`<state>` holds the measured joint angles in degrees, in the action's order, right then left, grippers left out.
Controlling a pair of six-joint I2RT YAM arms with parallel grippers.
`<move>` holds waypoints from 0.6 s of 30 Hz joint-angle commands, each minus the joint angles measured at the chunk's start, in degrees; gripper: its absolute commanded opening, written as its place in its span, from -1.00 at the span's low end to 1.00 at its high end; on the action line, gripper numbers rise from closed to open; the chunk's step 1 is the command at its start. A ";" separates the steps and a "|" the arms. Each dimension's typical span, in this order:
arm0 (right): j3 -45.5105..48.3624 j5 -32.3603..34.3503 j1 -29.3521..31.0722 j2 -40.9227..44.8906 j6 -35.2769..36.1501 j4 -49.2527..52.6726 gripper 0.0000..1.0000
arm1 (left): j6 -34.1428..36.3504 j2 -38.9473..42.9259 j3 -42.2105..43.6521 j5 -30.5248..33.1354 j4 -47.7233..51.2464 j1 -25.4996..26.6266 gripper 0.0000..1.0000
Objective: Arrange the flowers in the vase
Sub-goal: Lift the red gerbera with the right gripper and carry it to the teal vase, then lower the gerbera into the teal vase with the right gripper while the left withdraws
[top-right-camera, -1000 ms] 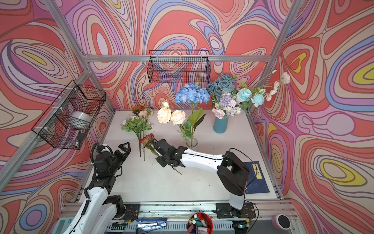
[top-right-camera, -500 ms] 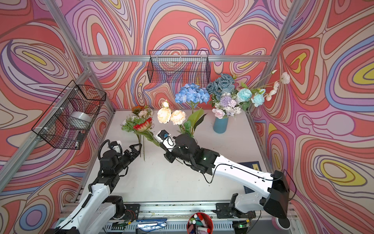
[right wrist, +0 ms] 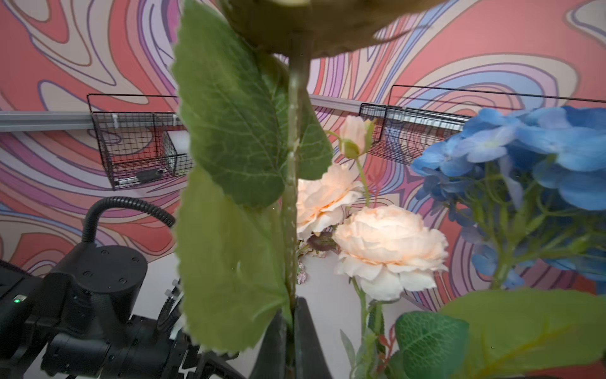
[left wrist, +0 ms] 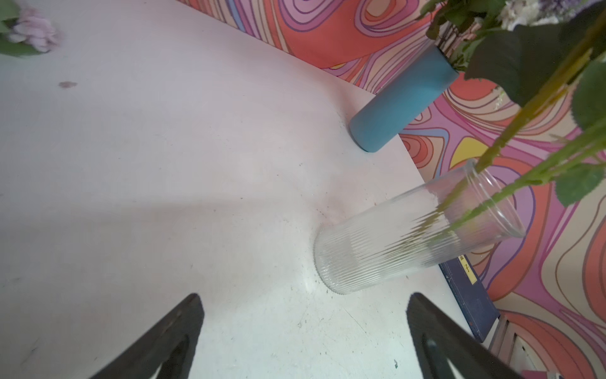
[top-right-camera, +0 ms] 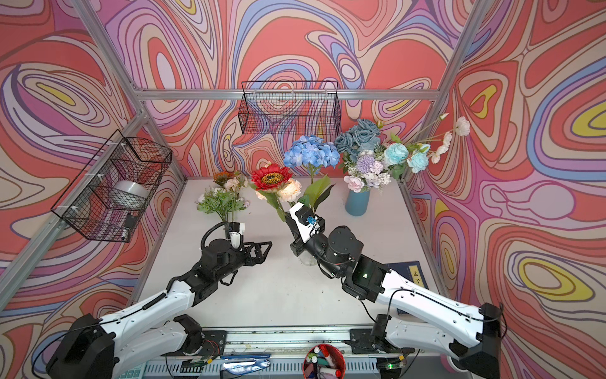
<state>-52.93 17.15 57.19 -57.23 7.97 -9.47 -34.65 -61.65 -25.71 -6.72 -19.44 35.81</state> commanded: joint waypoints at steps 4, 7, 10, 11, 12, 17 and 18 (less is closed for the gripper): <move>2.06 6.46 -9.04 4.92 -7.98 -0.07 -1.00 | 7.95 -5.35 -5.24 2.83 -3.23 5.84 1.00; 3.84 2.62 -16.32 6.44 -13.35 -0.06 -1.00 | 8.76 -7.30 -6.16 2.61 -3.98 7.27 1.00; 5.02 2.14 -19.26 6.91 -15.09 -2.39 -1.00 | 8.98 -8.60 -6.67 2.48 -4.92 7.83 1.00; 5.01 2.42 -19.63 6.72 -15.24 -2.96 -1.00 | 9.16 -8.95 -6.84 2.35 -5.13 7.95 1.00; 5.03 2.49 -19.81 6.42 -15.63 -3.77 -1.00 | 9.37 -9.32 -7.14 2.22 -5.24 8.04 1.00; 6.28 -0.10 -19.99 3.62 -17.96 -10.52 -1.00 | 10.58 -11.02 -8.67 1.81 -5.54 8.48 1.00; 6.85 -0.60 -20.10 2.91 -18.35 -12.44 -1.00 | 10.66 -11.23 -8.82 1.75 -5.75 8.51 1.00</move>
<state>-47.81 18.87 37.50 -52.93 -7.84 -15.64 -25.80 -72.20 -32.67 -4.89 -22.72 43.94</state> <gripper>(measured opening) 0.062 0.999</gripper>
